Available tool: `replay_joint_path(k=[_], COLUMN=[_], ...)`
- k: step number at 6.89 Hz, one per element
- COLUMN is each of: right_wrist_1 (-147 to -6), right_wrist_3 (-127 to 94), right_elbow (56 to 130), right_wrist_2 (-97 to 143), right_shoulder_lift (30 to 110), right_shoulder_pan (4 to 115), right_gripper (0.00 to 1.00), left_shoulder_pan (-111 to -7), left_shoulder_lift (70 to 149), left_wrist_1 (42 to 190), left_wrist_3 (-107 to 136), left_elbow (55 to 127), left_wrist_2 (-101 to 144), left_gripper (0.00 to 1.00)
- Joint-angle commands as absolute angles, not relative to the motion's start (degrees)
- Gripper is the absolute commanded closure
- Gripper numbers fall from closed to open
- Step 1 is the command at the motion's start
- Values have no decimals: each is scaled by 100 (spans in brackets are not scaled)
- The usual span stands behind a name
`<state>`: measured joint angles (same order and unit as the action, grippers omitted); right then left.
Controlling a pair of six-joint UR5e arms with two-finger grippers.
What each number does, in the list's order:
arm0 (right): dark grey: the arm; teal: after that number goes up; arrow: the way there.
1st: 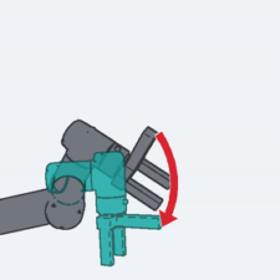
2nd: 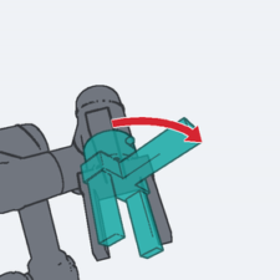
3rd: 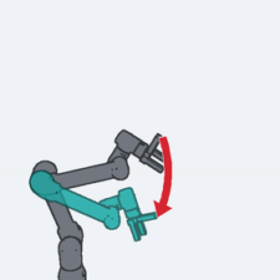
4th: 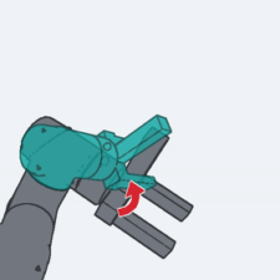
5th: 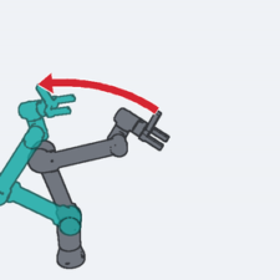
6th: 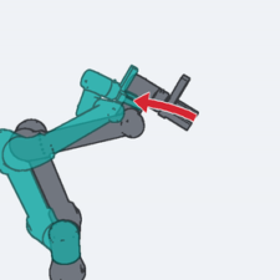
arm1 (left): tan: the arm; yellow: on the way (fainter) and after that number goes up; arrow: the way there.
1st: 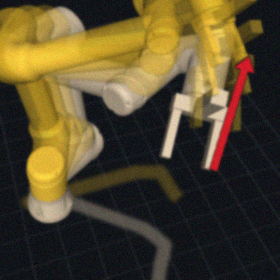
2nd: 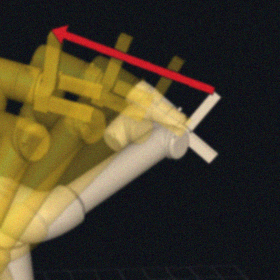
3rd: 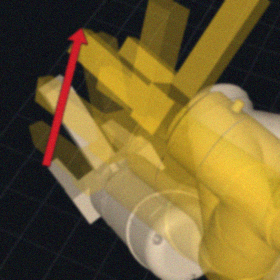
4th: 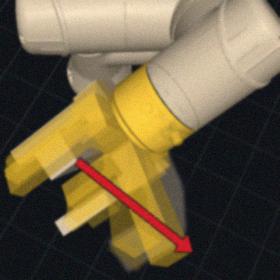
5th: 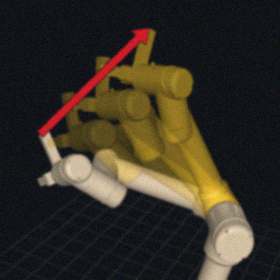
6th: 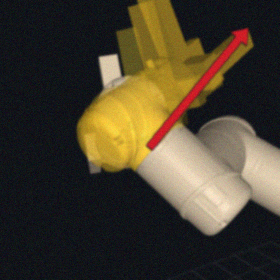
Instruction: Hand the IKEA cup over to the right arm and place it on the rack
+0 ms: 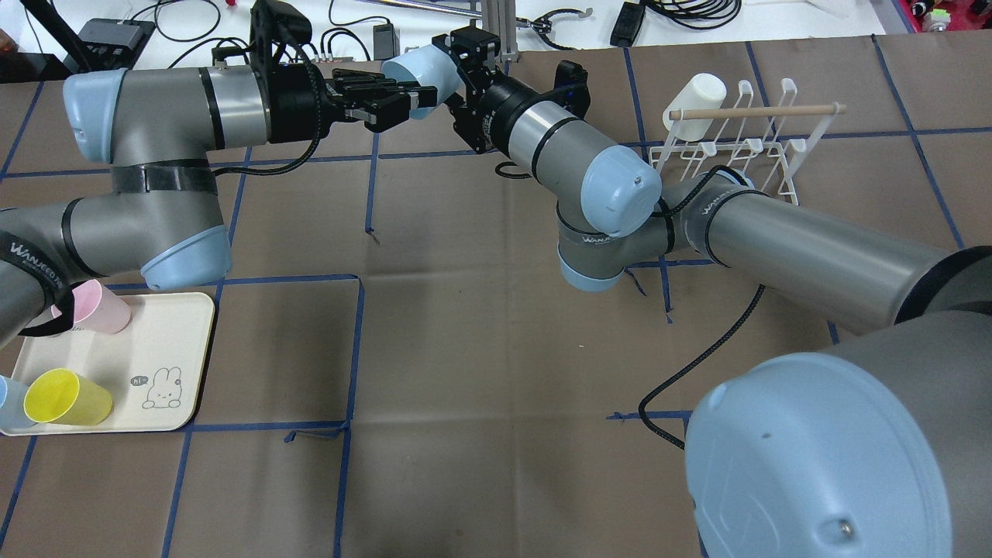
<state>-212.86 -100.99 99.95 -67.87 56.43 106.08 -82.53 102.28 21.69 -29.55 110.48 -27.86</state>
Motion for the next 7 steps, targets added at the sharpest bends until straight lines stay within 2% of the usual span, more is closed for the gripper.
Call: replay_joint_path(k=[1, 2, 3, 4, 7], right_wrist_1=[-21287, -21287, -21296, -21296, -21392], right_wrist_3=[-10090, -10090, -10090, -10090, -9723], right_elbow=[9967, 9967, 9967, 9967, 10002], right_wrist_2=[-6785, -6776, -6759, -6646, -6268], right_shoulder_lift=[5643, 5651, 5651, 5669, 5695], right_shoulder_pan=[10608, 10582, 10521, 10468, 9908], right_gripper=[56, 56, 56, 56, 62], left_shoulder_pan=[-8253, -8244, -8218, -8113, -7341], left_shoulder_lift=[10257, 10248, 10126, 10038, 9451], left_wrist_1=[2153, 2162, 2162, 2171, 2250], left_wrist_3=[-2953, -2944, -2944, -2901, -2883], left_elbow=[11039, 11039, 11030, 11065, 11529], left_wrist_2=[-2786, -2777, -2777, -2769, -2733], left_gripper=[34, 13, 7, 2, 1])
